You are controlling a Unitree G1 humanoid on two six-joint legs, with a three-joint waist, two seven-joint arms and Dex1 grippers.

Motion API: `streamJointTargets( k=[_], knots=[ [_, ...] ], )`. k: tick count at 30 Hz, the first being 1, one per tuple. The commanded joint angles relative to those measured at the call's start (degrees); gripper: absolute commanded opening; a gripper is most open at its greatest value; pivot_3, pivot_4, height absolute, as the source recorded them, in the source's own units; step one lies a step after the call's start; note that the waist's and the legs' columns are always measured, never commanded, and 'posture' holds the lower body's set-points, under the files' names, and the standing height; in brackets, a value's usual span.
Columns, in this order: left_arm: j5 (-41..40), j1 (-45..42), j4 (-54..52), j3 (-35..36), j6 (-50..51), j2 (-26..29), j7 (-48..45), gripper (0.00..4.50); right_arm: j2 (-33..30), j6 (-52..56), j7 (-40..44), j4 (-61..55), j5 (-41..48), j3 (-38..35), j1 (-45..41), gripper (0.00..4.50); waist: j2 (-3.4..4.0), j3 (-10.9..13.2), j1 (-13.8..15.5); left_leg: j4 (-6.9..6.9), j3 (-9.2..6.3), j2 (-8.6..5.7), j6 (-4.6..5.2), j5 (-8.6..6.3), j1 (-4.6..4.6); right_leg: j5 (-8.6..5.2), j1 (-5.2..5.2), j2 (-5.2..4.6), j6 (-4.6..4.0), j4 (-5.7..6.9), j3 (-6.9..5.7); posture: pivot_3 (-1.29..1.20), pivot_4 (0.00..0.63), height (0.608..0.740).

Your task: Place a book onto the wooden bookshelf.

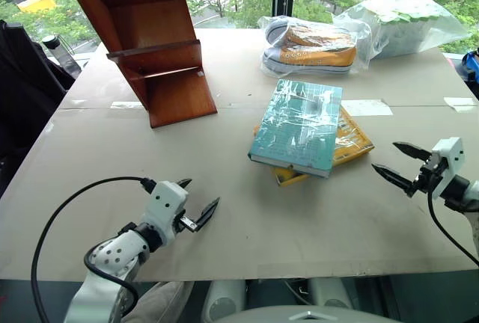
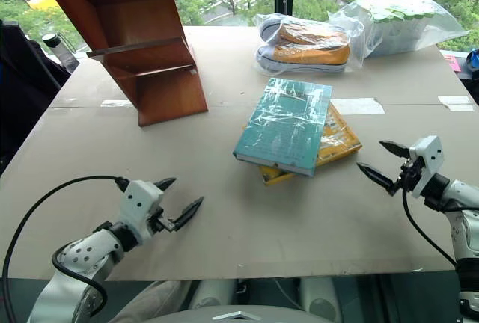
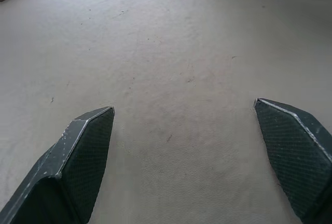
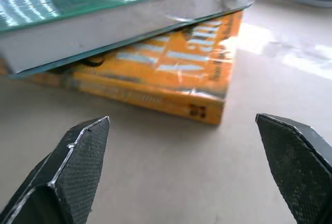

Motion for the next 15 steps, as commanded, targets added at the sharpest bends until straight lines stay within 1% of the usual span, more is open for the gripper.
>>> streamJointTargets(
  k=[1,3,4,5,9,10,11,14,15],
  knots=[
    [-4.2,-2.9,-1.2,4.3,0.3,2.6,-2.8,4.44,1.0,3.3,-9.8,-2.7,-3.7,0.1,-6.1,4.50,0.00,0.0,0.0,0.00,0.02,0.00,0.00,0.00,-0.01,0.00,-0.01,0.00,0.00,0.00,0.00,0.00,0.150,0.693],
    [-9.7,-5.3,-1.8,7.7,2.6,5.9,-7.3,4.44,2.4,7.3,-15.8,1.0,-8.5,4.0,-15.0,4.50,-0.05,0.0,-0.1,0.00,0.03,-0.02,0.00,0.01,-0.03,0.00,-0.02,0.00,-0.01,0.00,0.00,0.00,0.150,0.693],
    [-11.7,-6.3,-1.8,9.1,3.4,7.4,-9.2,4.44,3.2,9.1,-18.5,3.7,-10.6,5.5,-19.1,4.50,-0.13,0.1,-0.6,0.00,0.05,-0.02,0.00,0.01,-0.02,0.00,-0.02,0.00,0.00,0.00,0.01,0.00,0.150,0.693],
    [-13.1,-6.9,-1.6,10.0,4.0,8.5,-10.3,4.44,3.7,10.3,-20.2,5.6,-12.0,6.4,-21.8,4.50,-0.13,0.1,-0.9,0.02,0.06,0.03,0.00,0.02,-0.12,0.08,-0.15,0.05,-0.10,0.03,0.07,0.00,0.150,0.693],
    [-18.6,-9.8,0.1,15.0,7.7,15.0,-15.8,4.44,8.1,8.4,-23.0,18.2,-14.8,8.6,-34.9,4.50,-0.13,0.1,-1.4,0.00,0.07,0.07,-0.01,0.03,-0.12,0.21,-0.15,0.18,-0.33,0.04,0.06,0.00,0.150,0.693],
    [-19.7,-10.5,0.7,16.2,8.6,16.5,-17.0,4.50,8.8,6.8,-24.4,22.4,-16.3,9.1,-38.0,3.96,-0.13,0.1,-1.3,-0.01,0.08,0.10,-0.01,0.03,-0.14,0.22,-0.17,0.23,-0.35,0.03,0.07,0.00,0.150,0.693],
    [-21.0,-11.2,1.1,17.3,9.4,17.8,-18.1,4.50,9.3,5.2,-25.8,26.6,-18.0,9.8,-40.6,3.71,-0.14,0.1,-1.3,-0.05,0.07,0.10,-0.01,0.03,-0.16,0.22,-0.17,0.25,-0.36,0.01,0.06,0.00,0.150,0.693],
    [-24.7,-12.7,1.8,20.4,12.0,20.8,-20.9,4.50,10.7,0.3,-29.0,39.5,-21.2,10.8,-47.5,2.26,-0.14,0.1,-1.4,-0.08,0.09,0.10,-0.02,0.03,-0.29,0.23,-0.27,0.25,-0.36,-0.02,0.08,0.00,0.150,0.693],
    [-25.8,-13.0,2.0,21.3,12.8,21.6,-21.7,4.50,11.2,-1.3,-29.5,43.3,-21.9,11.1,-49.5,1.96,-0.15,0.1,-1.4,-0.09,0.09,0.10,-0.02,0.03,-0.32,0.23,-0.28,0.25,-0.35,-0.03,0.08,0.00,0.150,0.693]
  ],
)
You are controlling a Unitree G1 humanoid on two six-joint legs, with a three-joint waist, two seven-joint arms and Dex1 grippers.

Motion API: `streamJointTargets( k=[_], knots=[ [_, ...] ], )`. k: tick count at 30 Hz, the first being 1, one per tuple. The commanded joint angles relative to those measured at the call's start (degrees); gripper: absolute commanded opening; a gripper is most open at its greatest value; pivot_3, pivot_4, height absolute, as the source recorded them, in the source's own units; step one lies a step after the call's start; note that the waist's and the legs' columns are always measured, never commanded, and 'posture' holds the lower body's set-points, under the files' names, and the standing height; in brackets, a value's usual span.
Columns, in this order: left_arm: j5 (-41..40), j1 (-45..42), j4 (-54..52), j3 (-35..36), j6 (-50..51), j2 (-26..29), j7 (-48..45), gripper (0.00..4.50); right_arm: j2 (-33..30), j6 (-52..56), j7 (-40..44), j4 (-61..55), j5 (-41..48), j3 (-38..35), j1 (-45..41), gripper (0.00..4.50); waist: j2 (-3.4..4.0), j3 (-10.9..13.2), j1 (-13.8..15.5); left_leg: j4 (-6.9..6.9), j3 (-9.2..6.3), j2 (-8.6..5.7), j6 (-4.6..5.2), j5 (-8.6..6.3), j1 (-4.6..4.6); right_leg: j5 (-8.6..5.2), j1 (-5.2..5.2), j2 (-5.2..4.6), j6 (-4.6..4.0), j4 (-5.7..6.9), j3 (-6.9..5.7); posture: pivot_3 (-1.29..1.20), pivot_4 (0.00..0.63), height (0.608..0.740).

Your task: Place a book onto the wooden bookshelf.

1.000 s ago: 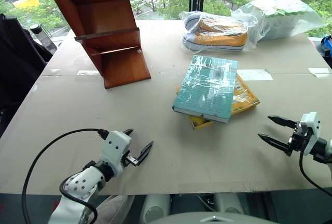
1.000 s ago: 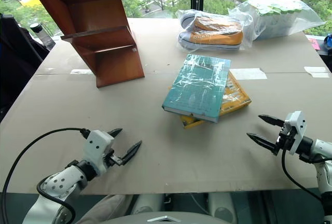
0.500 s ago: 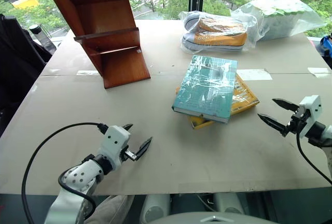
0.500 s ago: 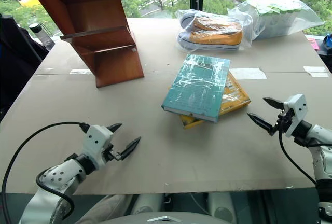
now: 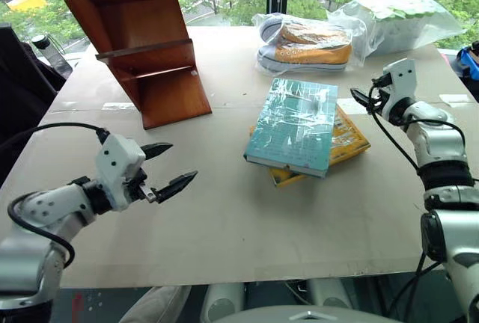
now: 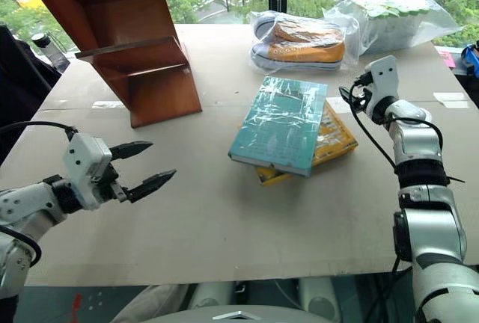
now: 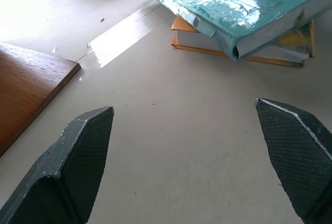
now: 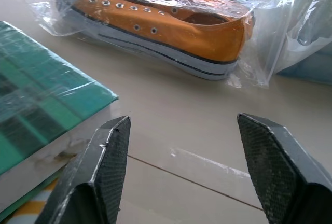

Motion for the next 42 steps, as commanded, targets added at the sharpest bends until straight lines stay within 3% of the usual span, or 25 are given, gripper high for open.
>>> streamJointTargets(
  k=[1,4,8,16,27,36,40,42],
  knots=[
    [-5.1,-0.9,-0.1,4.8,2.8,2.8,-3.4,4.50,0.8,-6.2,-2.6,10.9,-2.7,0.1,-5.6,1.39,-0.01,0.0,-0.1,0.00,0.02,0.00,0.00,0.00,-0.03,0.01,-0.02,0.00,0.00,-0.01,0.02,0.00,0.150,0.693],
    [-9.9,-0.2,-0.7,7.9,6.4,4.6,-6.6,4.50,1.9,-9.2,-3.3,18.5,-4.1,0.2,-9.2,0.04,-0.03,0.0,-0.5,-0.02,0.08,0.02,0.00,0.00,-0.05,0.06,-0.08,0.00,0.09,-0.01,0.06,0.00,0.150,0.693],
    [-14.5,1.2,-1.4,11.3,10.5,6.6,-9.8,4.50,3.1,-11.5,-2.2,23.8,-5.3,0.2,-11.8,0.04,-0.01,0.0,-1.0,-0.04,0.11,0.07,-0.01,0.01,-0.04,0.13,-0.15,0.02,0.20,0.05,0.08,0.00,0.150,0.693],
    [-13.7,-0.2,-1.0,10.5,10.5,7.0,-9.7,4.50,6.1,-14.4,4.7,25.1,-5.9,0.4,-12.7,0.04,0.00,0.1,-1.7,-0.03,0.10,0.09,-0.08,0.05,-0.01,0.15,-0.15,0.05,0.21,0.10,0.08,0.00,0.150,0.693],
    [-12.8,0.9,-1.0,11.1,10.5,7.1,-10.9,4.50,9.2,-14.0,23.0,21.7,-4.6,1.3,-9.8,0.04,0.01,0.1,-1.7,-0.05,0.12,0.12,-0.10,0.06,-0.01,0.16,-0.15,0.06,0.21,0.10,0.08,0.00,0.150,0.693],
    [-12.0,1.8,-0.2,10.9,9.9,7.2,-11.7,4.50,10.0,-9.7,33.3,14.3,-2.4,2.0,-5.7,0.04,0.01,0.1,-1.7,-0.05,0.11,0.13,-0.13,0.08,0.02,0.16,-0.15,0.06,0.21,0.13,0.08,0.00,0.150,0.693],
    [-11.0,1.3,0.6,9.2,10.7,6.7,-10.0,4.50,9.2,-9.4,31.7,10.8,-2.5,2.0,-3.7,0.04,0.01,0.1,-1.7,-0.05,0.13,0.13,-0.14,0.08,0.05,0.16,-0.14,0.06,0.21,0.15,0.08,0.00,0.150,0.693],
    [-9.1,-0.1,1.1,6.4,12.2,5.1,-4.9,4.50,7.7,-10.0,30.4,8.2,-1.7,0.8,-2.2,0.04,0.01,0.1,-1.6,-0.05,0.14,0.13,-0.15,0.09,0.06,0.16,-0.13,0.06,0.21,0.15,0.08,0.00,0.150,0.693]
  ],
)
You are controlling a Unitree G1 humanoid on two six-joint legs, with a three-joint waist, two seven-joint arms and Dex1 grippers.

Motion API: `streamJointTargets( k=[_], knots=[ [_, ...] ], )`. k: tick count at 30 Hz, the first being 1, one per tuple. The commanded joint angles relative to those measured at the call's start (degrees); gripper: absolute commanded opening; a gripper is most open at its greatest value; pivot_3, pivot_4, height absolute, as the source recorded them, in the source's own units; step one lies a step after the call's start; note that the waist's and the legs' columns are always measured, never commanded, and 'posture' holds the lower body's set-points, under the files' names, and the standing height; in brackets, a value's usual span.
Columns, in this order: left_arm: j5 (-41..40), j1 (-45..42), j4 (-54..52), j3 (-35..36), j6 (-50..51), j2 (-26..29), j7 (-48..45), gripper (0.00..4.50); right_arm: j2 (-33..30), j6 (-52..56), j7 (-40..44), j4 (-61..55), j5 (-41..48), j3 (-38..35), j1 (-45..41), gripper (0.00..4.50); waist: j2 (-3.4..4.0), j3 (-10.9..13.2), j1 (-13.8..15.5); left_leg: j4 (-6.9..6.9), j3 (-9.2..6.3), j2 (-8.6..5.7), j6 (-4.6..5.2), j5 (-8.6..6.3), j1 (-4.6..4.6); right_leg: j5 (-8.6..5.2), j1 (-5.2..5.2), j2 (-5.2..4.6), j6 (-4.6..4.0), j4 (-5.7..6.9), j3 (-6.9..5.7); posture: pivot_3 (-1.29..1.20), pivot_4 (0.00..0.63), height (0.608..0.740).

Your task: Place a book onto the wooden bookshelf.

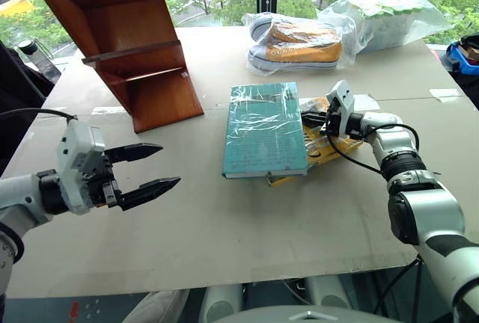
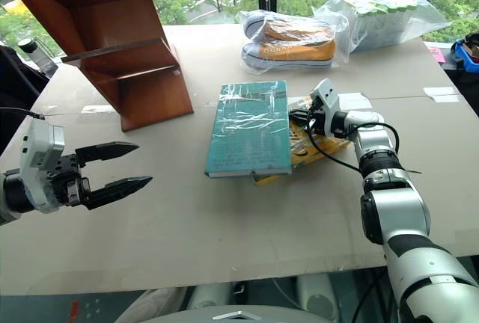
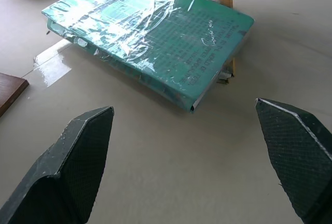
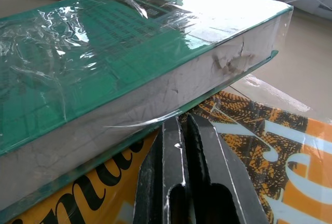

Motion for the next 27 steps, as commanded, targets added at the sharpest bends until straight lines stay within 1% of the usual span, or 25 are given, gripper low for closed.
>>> streamJointTargets(
  k=[1,3,6,9,10,13,14,17,19,21,23,27],
  knots=[
    [3.0,-2.3,0.9,-4.4,2.1,-1.9,7.8,4.50,-2.9,-1.2,-1.9,-6.2,2.0,-2.2,2.1,0.04,0.01,0.0,0.3,0.00,0.00,0.00,0.00,0.00,0.01,0.00,0.01,0.00,0.00,0.01,0.00,0.00,0.150,0.693],
    [5.1,-3.7,1.7,-9.1,3.6,-2.8,10.9,4.50,-5.6,2.3,1.4,-13.6,5.1,-3.5,6.0,0.04,0.01,0.0,0.9,0.00,-0.02,-0.02,-0.01,0.01,0.00,0.00,0.04,-0.01,0.01,0.01,-0.01,0.00,0.150,0.693],
    [1.2,-9.9,5.4,-13.0,7.5,-7.6,14.0,4.50,-10.3,12.5,5.1,-31.2,12.0,-5.5,14.9,0.78,-0.02,0.0,2.1,0.00,-0.04,-0.04,-0.01,0.01,-0.03,0.00,0.08,-0.03,0.01,-0.03,-0.01,0.00,0.150,0.693],
    [-1.8,-18.1,12.6,-15.7,12.4,-12.8,16.3,4.50,-15.7,22.1,5.9,-51.8,20.2,-9.6,26.9,2.25,-0.03,0.0,2.8,0.03,-0.08,-0.03,-0.01,0.01,-0.04,0.00,0.08,-0.02,0.01,0.00,-0.05,0.00,0.150,0.693],
    [-2.4,-19.9,14.7,-16.4,13.7,-13.6,16.0,4.50,-16.9,24.6,5.7,-57.1,22.7,-10.9,30.2,2.60,-0.03,0.0,3.0,0.04,-0.11,-0.03,-0.01,0.01,-0.03,0.00,0.09,0.00,0.02,0.02,-0.07,0.00,0.150,0.693],
    [-5.3,-28.1,25.0,-18.2,20.2,-16.9,15.1,4.50,-20.2,31.1,5.7,-73.1,31.7,-17.4,44.2,4.13,-0.02,0.0,3.1,0.03,-0.18,-0.03,-0.01,0.01,0.18,-0.01,0.27,0.06,0.04,0.01,-0.13,0.00,0.150,0.693],
    [-5.8,-30.7,28.3,-19.2,22.6,-17.5,14.2,4.50,-20.7,32.5,5.1,-77.1,34.0,-19.5,48.4,4.46,-0.08,0.0,3.1,0.03,-0.23,-0.03,0.00,0.01,0.21,-0.04,0.35,0.07,0.08,0.00,-0.18,0.00,0.150,0.693],
    [-4.3,-37.4,36.0,-25.1,27.1,-18.6,10.2,4.50,-20.6,35.2,2.3,-86.0,39.6,-25.6,58.7,4.46,-0.12,-0.1,3.0,0.09,-0.32,-0.03,0.00,0.01,0.26,-0.14,0.43,0.08,0.25,-0.02,-0.25,0.00,0.150,0.693],
    [-2.9,-41.8,41.3,-28.3,28.2,-21.3,8.8,4.50,-20.1,35.4,0.4,-90.3,42.0,-28.4,63.4,4.46,-0.15,-0.1,3.0,0.14,-0.28,-0.04,0.00,0.01,0.32,-0.15,0.48,0.07,0.24,-0.02,-0.22,0.00,0.150,0.693],
    [-2.0,-45.3,45.9,-30.4,29.9,-23.6,8.2,4.50,-19.6,35.0,-1.6,-93.0,43.6,-29.7,66.0,4.46,-0.23,-0.1,2.9,0.19,-0.29,-0.04,0.00,0.01,0.39,-0.26,0.58,0.07,0.05,-0.03,-0.22,0.00,0.150,0.693],
    [0.1,-48.2,51.0,-32.7,29.6,-26.0,7.0,4.50,-19.1,34.1,-2.9,-94.5,44.2,-30.3,68.1,4.46,-0.32,-0.2,2.9,0.20,-0.33,-0.04,0.00,0.01,0.39,-0.27,0.60,0.08,0.02,-0.04,-0.22,0.00,0.150,0.693],
    [3.0,-53.8,61.2,-33.6,29.4,-29.7,6.0,4.50,-20.9,34.7,-3.3,-96.0,45.2,-30.5,71.4,4.46,-0.33,-0.2,3.1,0.19,-0.37,-0.05,0.00,0.01,0.35,-0.28,0.59,0.09,0.01,-0.06,-0.25,0.00,0.150,0.693]
  ],
)
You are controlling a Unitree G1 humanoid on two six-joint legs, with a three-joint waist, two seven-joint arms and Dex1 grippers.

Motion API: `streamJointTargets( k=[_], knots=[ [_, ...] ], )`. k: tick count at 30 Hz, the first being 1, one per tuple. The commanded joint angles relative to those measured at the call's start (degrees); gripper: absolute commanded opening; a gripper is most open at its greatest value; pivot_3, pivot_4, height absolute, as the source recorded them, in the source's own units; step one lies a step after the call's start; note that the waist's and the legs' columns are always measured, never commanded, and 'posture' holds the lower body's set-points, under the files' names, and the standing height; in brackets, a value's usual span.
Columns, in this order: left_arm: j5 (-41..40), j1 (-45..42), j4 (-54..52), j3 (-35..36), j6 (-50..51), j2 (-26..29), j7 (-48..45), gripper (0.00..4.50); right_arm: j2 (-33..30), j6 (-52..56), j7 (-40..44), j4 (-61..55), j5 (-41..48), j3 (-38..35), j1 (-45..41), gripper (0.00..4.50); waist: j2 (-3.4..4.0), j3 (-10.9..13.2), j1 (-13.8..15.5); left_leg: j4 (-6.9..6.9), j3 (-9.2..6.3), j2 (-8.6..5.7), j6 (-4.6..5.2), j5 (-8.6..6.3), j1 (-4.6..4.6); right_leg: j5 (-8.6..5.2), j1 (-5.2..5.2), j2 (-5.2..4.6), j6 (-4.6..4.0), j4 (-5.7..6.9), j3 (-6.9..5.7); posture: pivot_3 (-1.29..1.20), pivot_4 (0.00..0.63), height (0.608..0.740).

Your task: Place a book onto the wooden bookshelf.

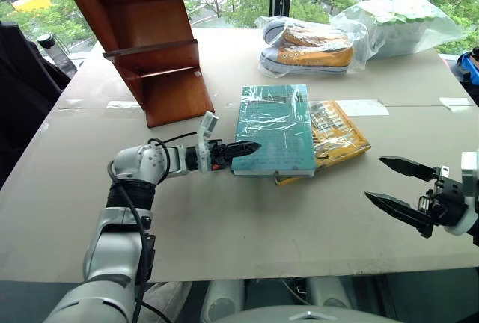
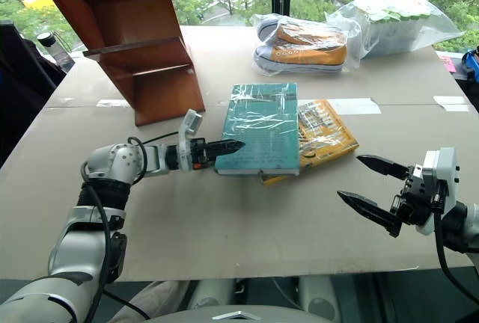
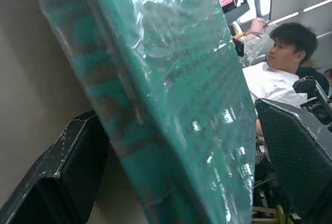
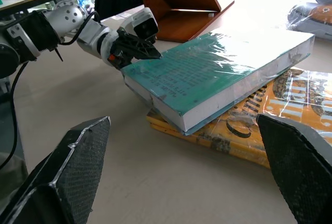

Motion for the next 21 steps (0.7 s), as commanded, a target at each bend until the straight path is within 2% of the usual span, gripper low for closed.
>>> streamJointTargets(
  k=[1,3,11,14,18,21],
  knots=[
    [2.3,-4.0,7.7,0.1,-0.1,-2.3,-1.1,4.25,-1.4,-0.8,-1.1,-2.5,1.5,-1.8,1.1,4.49,0.00,0.0,0.1,0.00,0.00,-0.01,0.00,0.00,-0.01,0.00,0.00,0.00,0.00,0.00,0.00,0.00,0.150,0.693],
    [2.5,-5.1,9.0,0.8,0.3,-2.7,-2.6,3.64,-1.6,-1.2,-1.7,-2.4,1.9,-2.3,1.3,4.50,-0.01,0.0,0.1,0.02,-0.01,-0.03,0.01,0.00,-0.01,0.00,0.02,-0.03,0.00,-0.02,0.00,0.00,0.150,0.693],
    [-1.7,0.1,1.3,5.8,7.8,1.0,-4.4,0.12,-3.2,-2.4,-1.7,-0.9,2.3,-1.9,1.1,4.50,-0.03,0.0,-0.2,-0.03,-0.03,0.01,0.01,0.00,-0.04,0.03,-0.03,-0.02,-0.05,-0.03,0.00,0.00,0.150,0.693],
    [-6.0,4.3,-8.8,10.9,11.7,2.2,-1.8,0.05,-3.7,-3.0,-2.1,0.6,2.8,-1.5,-1.5,4.50,-0.04,0.0,-0.4,-0.02,-0.04,0.02,0.01,0.00,-0.04,0.01,-0.03,-0.02,-0.03,-0.03,-0.02,0.00,0.150,0.693],
    [-9.1,10.1,-33.1,14.2,7.7,3.1,1.8,0.05,-3.7,-3.1,-3.0,3.8,4.6,-1.5,-6.6,4.50,-0.16,0.1,0.0,0.00,-0.15,0.07,0.00,0.00,-0.08,0.07,-0.06,-0.07,-0.13,-0.03,0.03,0.00,0.150,0.693],
    [-10.2,6.3,-47.0,16.5,4.4,2.0,9.6,0.05,-3.8,-3.3,-3.4,7.0,5.0,0.1,-11.8,4.50,-0.19,0.1,0.7,0.02,-0.12,0.02,0.00,0.00,-0.12,0.13,0.00,-0.18,-0.24,-0.06,-0.07,0.00,0.150,0.693]
  ],
)
